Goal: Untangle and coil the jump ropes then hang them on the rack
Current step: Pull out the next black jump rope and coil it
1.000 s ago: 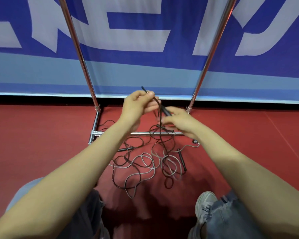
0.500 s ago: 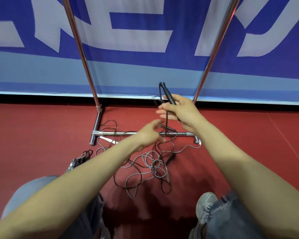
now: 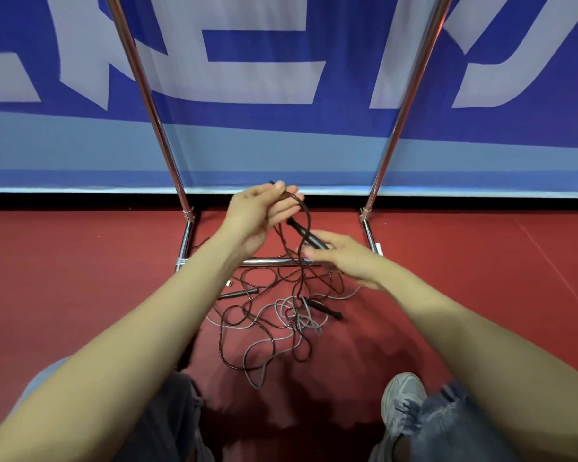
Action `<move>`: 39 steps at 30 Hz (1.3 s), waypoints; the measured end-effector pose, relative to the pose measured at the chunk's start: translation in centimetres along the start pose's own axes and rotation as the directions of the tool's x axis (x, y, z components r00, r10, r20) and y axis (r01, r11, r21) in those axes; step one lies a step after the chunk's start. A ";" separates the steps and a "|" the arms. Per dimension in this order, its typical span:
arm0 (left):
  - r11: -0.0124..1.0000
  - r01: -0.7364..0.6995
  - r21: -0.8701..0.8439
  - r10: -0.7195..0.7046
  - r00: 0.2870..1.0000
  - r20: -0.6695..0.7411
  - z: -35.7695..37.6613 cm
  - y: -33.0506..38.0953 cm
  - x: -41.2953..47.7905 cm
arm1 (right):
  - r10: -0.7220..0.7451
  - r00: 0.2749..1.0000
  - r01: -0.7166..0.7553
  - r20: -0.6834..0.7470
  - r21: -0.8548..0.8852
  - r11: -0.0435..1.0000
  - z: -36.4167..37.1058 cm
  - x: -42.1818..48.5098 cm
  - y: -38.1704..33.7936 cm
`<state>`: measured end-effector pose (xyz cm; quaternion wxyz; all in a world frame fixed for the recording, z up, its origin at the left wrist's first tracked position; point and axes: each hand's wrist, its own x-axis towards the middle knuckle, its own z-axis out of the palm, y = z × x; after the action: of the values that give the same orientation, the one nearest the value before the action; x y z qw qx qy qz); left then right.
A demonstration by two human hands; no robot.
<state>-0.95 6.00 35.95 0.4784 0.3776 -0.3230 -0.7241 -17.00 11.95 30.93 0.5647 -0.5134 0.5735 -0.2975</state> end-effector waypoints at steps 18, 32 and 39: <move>0.479 -0.125 0.869 0.038 0.992 0.122 -2.8 -6.7 -0.7 | -0.229 0.924 0.328 -0.308 0.328 0.886 -1.2 0.1 -5.4; 0.916 0.098 -0.390 -0.163 0.977 -0.139 -0.5 1.3 0.1 | -0.140 0.990 0.135 0.005 0.228 0.964 1.7 0.3 -2.2; 0.935 0.338 0.110 -0.315 0.931 -0.184 -2.2 -0.6 0.3 | -0.158 0.974 0.205 -0.161 0.339 0.918 1.5 0.4 -2.8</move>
<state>0.57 5.66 34.32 0.3481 0.5166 -0.2653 -0.7359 -14.74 11.10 33.12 0.5789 -0.4342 0.4961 -0.4799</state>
